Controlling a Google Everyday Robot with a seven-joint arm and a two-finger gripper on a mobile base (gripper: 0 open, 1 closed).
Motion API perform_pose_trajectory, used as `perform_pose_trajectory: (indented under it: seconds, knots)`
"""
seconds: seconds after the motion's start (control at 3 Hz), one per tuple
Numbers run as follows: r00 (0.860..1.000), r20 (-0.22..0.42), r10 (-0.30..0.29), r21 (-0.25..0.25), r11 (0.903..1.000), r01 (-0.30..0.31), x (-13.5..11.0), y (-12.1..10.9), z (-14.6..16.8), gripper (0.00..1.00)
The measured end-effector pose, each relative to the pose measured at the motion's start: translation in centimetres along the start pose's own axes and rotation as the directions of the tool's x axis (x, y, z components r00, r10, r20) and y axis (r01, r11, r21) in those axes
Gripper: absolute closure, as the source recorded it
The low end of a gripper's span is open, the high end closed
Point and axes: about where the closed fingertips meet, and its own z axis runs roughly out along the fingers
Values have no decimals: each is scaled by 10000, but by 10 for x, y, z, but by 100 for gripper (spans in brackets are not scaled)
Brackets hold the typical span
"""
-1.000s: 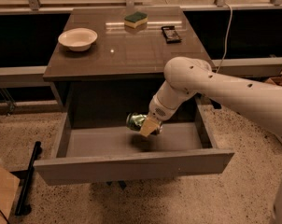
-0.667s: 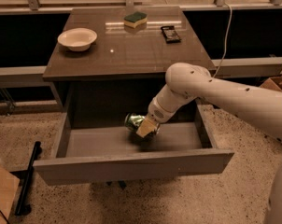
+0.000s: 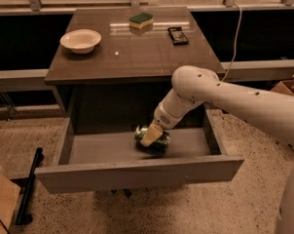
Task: Place green can into top drawer
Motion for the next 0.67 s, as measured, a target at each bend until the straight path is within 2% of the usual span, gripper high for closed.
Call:
perform_pose_trajectory:
  seconds: [0.33,0.67]
  knots:
    - [10000,-9,-4,-17,10000,4,0,0,1,0]
    - [10000,-9,-4,-17,10000,4,0,0,1,0]
